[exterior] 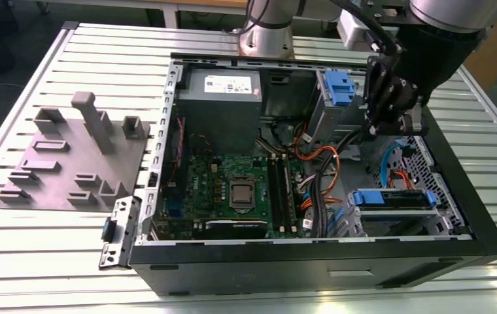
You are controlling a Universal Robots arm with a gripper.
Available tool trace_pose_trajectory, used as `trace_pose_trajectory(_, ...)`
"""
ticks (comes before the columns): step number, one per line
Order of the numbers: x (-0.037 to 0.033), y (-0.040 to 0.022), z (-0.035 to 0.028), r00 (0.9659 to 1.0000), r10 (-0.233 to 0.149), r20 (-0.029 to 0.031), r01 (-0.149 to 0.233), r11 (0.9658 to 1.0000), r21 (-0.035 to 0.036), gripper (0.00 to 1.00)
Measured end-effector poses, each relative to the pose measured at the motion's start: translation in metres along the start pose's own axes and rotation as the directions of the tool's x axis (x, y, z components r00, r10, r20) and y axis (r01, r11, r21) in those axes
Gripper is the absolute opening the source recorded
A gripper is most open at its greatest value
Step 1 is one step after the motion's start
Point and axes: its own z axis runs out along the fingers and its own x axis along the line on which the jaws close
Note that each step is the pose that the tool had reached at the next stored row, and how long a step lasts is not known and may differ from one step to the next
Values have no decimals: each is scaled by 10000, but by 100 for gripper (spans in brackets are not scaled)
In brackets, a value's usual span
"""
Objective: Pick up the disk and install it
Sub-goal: 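Insert the second disk wire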
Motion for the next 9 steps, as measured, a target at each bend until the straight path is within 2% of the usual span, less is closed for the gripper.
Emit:
trace_pose_trajectory(1, -56, 49, 1, 10000, 0, 1, 0, 10000, 0, 11)
trace_pose_trajectory(5, -72, 64, 1, 10000, 1, 1, -1, 10000, 0, 11)
trace_pose_trajectory(6, -207, 185, 2, 10000, 0, 1, 0, 10000, 0, 11)
trace_pose_trajectory(9, -215, 191, 2, 10000, 0, 0, 0, 10000, 0, 11)
